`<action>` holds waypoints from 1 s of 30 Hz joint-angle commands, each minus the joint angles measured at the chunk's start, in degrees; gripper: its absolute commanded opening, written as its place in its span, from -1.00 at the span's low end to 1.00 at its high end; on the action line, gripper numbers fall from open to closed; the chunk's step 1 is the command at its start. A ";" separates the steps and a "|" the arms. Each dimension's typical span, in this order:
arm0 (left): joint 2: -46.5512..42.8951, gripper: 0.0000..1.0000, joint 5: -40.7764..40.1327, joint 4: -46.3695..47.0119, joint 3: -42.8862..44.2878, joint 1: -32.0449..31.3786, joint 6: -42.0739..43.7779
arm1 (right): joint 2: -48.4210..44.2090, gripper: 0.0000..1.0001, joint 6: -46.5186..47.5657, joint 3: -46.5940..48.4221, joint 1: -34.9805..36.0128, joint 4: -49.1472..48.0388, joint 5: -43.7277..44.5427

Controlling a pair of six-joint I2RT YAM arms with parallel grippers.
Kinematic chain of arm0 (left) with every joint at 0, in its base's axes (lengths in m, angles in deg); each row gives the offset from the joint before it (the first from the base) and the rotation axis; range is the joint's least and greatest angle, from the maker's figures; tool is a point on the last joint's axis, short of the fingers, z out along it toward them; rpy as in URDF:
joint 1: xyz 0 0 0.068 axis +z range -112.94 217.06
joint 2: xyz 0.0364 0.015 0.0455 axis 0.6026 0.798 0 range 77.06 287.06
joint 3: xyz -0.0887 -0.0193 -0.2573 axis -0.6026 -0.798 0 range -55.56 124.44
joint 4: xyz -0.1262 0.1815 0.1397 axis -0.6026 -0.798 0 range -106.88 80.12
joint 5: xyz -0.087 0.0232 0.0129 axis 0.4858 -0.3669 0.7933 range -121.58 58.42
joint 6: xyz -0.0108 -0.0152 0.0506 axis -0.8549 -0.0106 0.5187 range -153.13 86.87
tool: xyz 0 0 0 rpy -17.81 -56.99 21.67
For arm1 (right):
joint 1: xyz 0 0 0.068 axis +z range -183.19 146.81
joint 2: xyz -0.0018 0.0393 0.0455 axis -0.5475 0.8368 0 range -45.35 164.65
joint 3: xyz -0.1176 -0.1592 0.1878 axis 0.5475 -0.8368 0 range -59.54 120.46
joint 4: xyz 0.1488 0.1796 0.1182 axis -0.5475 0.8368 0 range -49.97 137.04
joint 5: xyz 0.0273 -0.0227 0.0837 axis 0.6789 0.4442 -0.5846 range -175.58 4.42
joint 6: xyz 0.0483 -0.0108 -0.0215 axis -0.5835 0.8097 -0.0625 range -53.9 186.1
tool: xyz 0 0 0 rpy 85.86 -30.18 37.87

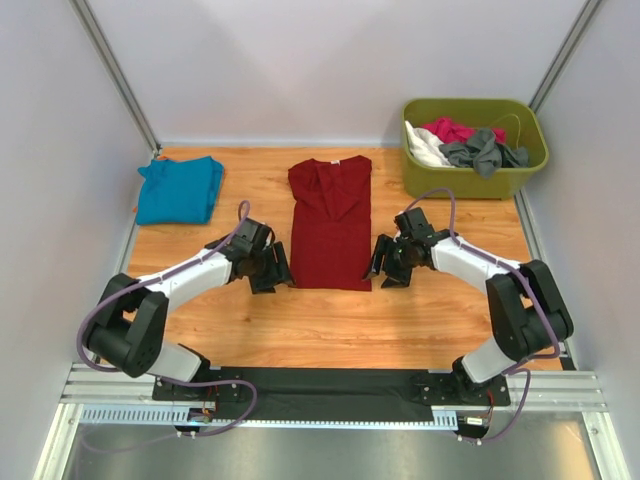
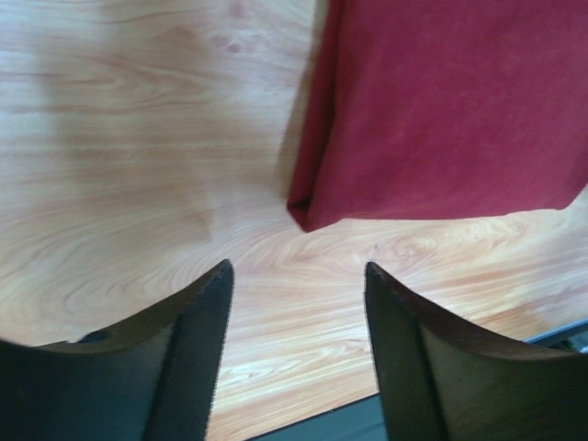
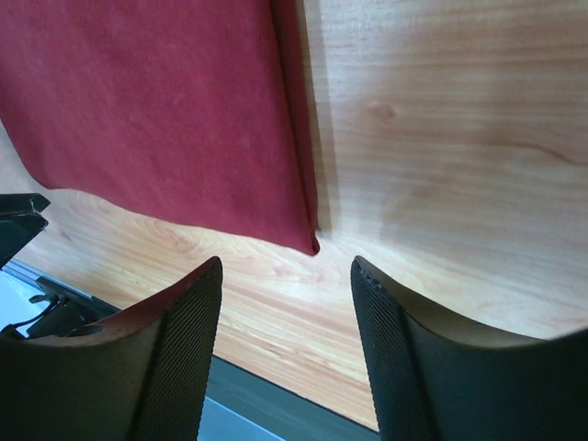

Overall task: Fold and stack the t-shirts
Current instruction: Fold the tshirt

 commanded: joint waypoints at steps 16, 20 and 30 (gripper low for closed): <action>8.15 0.12 -2.88 5.42 2.94 -1.41 -0.33 | 5.25 -0.09 -1.09 -0.56 1.10 -5.32 0.90; 9.47 0.09 -2.97 5.51 3.56 -1.41 -0.06 | 4.90 -0.15 -1.01 -1.44 1.53 -5.05 1.16; 11.06 -1.00 -3.06 4.99 2.95 -1.41 0.12 | 8.32 -0.72 -0.74 -0.13 2.50 -4.88 0.90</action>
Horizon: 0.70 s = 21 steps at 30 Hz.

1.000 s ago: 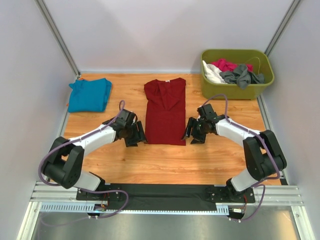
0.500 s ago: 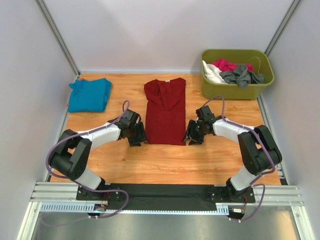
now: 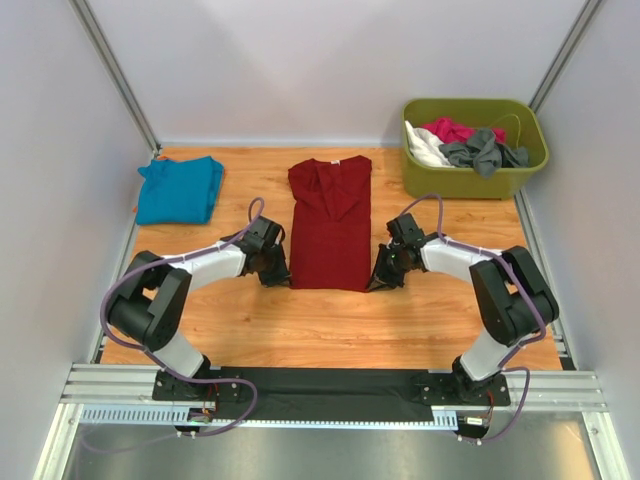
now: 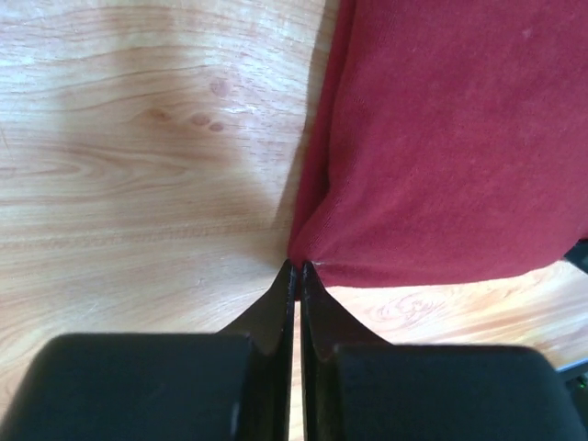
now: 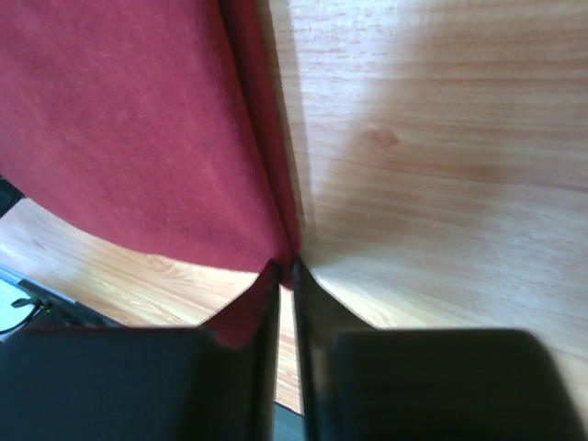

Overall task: Fold and stack the t-shirts
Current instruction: Fold the tshirt

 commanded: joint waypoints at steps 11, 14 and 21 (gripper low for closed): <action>-8.46 -1.00 -3.44 -8.84 -6.13 -2.03 -0.15 | -3.52 -1.00 -1.23 -5.48 3.41 1.52 -0.31; -12.50 -1.00 -3.44 -12.09 -6.92 -2.82 0.02 | -7.38 -0.99 -1.32 -7.86 6.31 4.67 1.79; -23.83 -1.00 -4.23 -21.76 -9.12 -7.30 -3.22 | -18.09 -0.99 -5.27 -9.88 11.92 11.88 4.17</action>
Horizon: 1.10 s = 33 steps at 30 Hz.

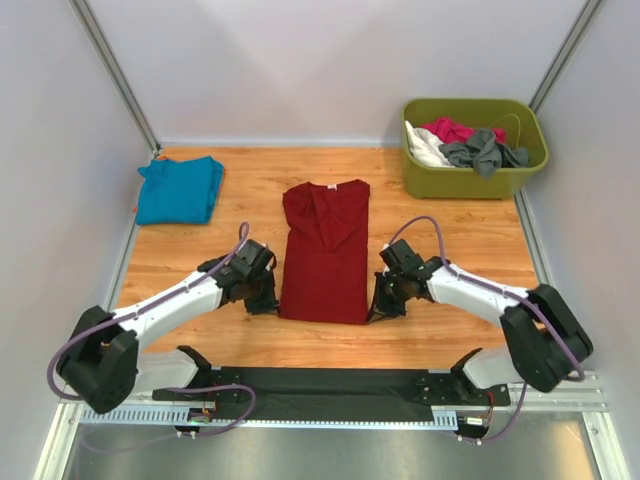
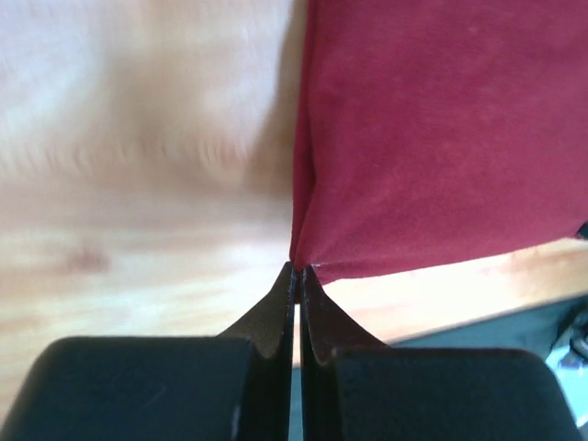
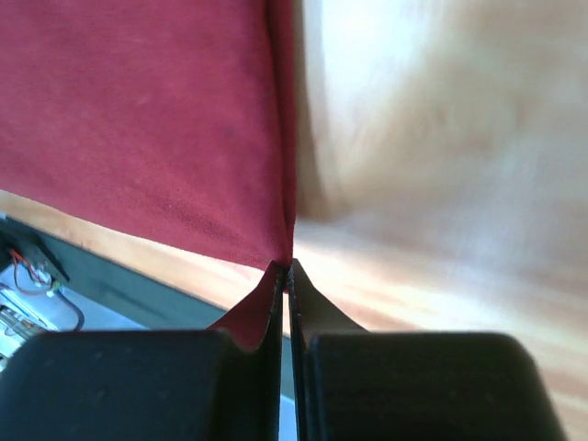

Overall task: Fold and stack the t-shirts
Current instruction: Fold the tshirt

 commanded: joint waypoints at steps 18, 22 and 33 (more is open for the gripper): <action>-1.39 -1.00 -14.73 -29.26 29.71 0.37 1.14 | 0.89 -0.99 4.24 35.09 0.77 34.88 21.18; 6.35 -1.00 -14.02 -27.67 39.46 4.33 4.67 | 7.40 -1.00 9.24 44.17 -3.79 36.11 21.10; 26.92 -1.00 -9.19 -25.21 57.13 11.09 8.63 | 26.91 -0.99 17.08 64.04 -13.99 34.18 13.54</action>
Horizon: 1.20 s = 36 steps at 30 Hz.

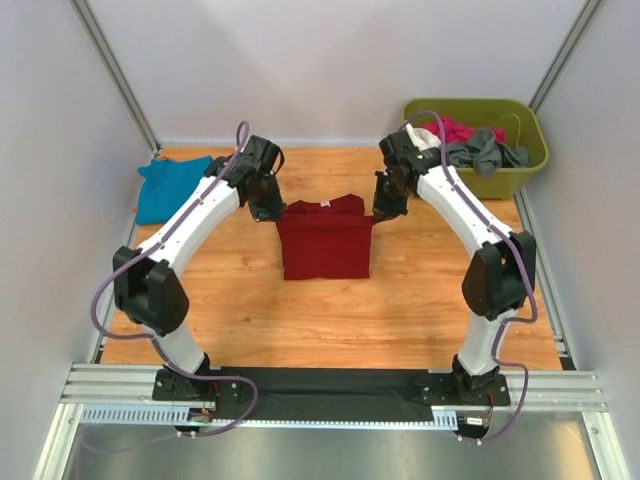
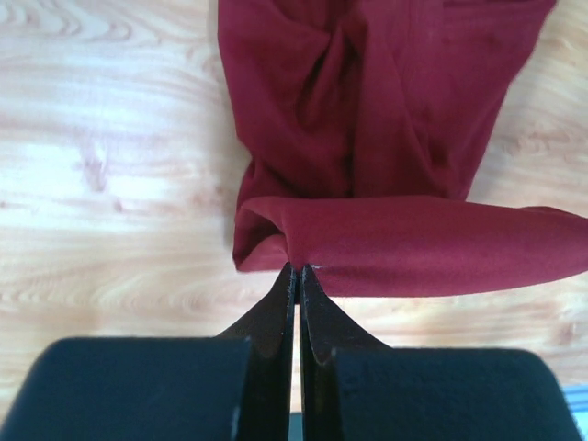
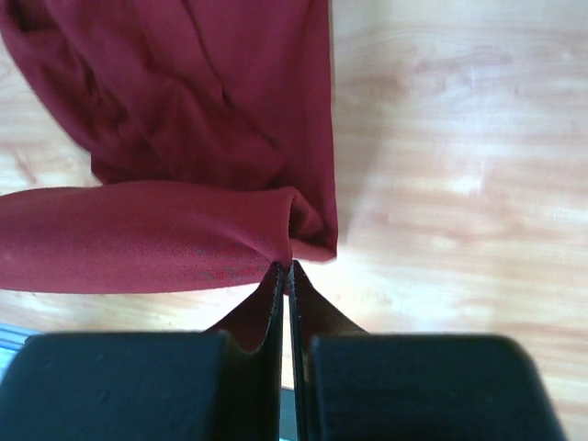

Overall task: Fold and stack the t-shirts
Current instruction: Fold the tshirt

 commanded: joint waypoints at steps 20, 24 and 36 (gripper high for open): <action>7.03 -1.00 -5.93 -0.45 5.60 4.40 -4.67 | 20.54 -0.99 8.93 25.19 -5.12 0.33 -6.63; 7.55 -1.00 -5.58 1.75 3.66 4.58 -5.38 | 21.94 -0.99 9.19 25.54 -5.12 -3.71 -8.21; 15.63 -1.00 -8.05 9.83 4.80 7.48 -6.79 | 31.87 -0.99 9.54 31.51 -5.30 -14.09 -10.76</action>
